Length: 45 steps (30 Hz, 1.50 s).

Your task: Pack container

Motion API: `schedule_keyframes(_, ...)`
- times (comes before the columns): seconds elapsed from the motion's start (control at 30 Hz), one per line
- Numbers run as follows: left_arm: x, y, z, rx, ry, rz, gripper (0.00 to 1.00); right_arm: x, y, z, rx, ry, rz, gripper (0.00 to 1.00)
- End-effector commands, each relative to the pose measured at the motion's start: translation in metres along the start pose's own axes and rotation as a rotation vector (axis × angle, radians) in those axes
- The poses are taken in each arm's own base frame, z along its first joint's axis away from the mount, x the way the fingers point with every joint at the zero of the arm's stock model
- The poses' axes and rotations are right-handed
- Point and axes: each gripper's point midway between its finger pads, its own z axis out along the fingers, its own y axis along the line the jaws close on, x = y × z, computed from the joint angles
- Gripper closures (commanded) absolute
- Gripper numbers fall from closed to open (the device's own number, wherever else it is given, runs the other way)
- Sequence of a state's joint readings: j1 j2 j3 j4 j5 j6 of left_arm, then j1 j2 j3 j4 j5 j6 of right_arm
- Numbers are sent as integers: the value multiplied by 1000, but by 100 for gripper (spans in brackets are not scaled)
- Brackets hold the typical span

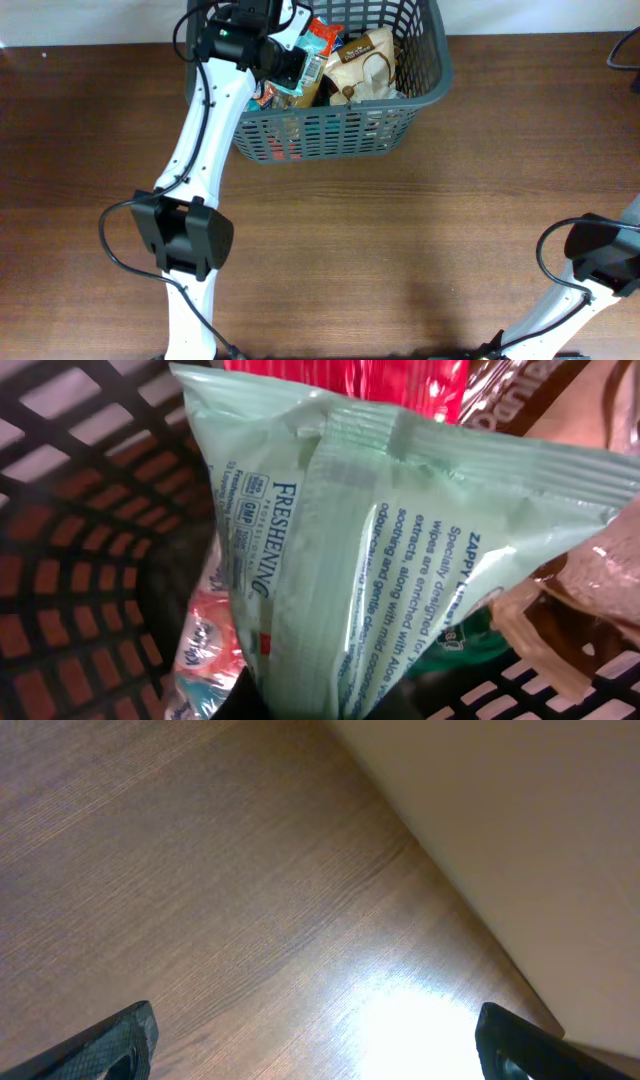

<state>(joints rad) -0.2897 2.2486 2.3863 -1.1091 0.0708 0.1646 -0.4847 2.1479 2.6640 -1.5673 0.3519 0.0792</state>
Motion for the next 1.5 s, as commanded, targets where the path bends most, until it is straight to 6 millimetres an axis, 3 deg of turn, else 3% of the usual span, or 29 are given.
schedule_keyframes(0.0, 8, 2, 9, -3, 32, 4, 97, 1, -1, 3, 15, 6, 8, 1)
schedule_keyframes(0.17, 9, 3, 10, -4, 34, 3, 92, 1, -1, 3, 15, 6, 8, 1)
schedule_keyframes(0.23, 8, 3, 10, -4, 34, 3, 75, 1, -1, 3, 15, 6, 8, 1)
schedule_keyframes(0.27, 9, 3, 10, -4, 34, 3, 72, 1, -1, 3, 15, 6, 8, 1)
schedule_keyframes(0.6, 8, 3, 10, -5, 30, 4, 57, 1, -1, 3, 15, 6, 8, 1)
schedule_keyframes(0.77, -3, 9, 8, -38, -7, 6, 48, 1, -1, 3, 15, 6, 8, 1)
schedule_keyframes(0.93, -23, 15, -9, -70, -74, 9, 40, 1, -1, 3, 15, 6, 8, 1)
schedule_keyframes(1.07, -45, 23, -35, -117, -150, 10, 37, 1, -1, 3, 15, 6, 8, 1)
schedule_keyframes(1.17, -63, 26, -65, -139, -224, 11, 36, 1, -1, 3, 15, 6, 8, 1)
schedule_keyframes(1.33, -91, 44, -134, -267, -371, -34, 36, 1, -1, 3, 15, 6, 8, 1)
schedule_keyframes(1.47, -95, 60, -197, -396, -463, -70, 36, 1, -1, 3, 15, 6, 8, 1)
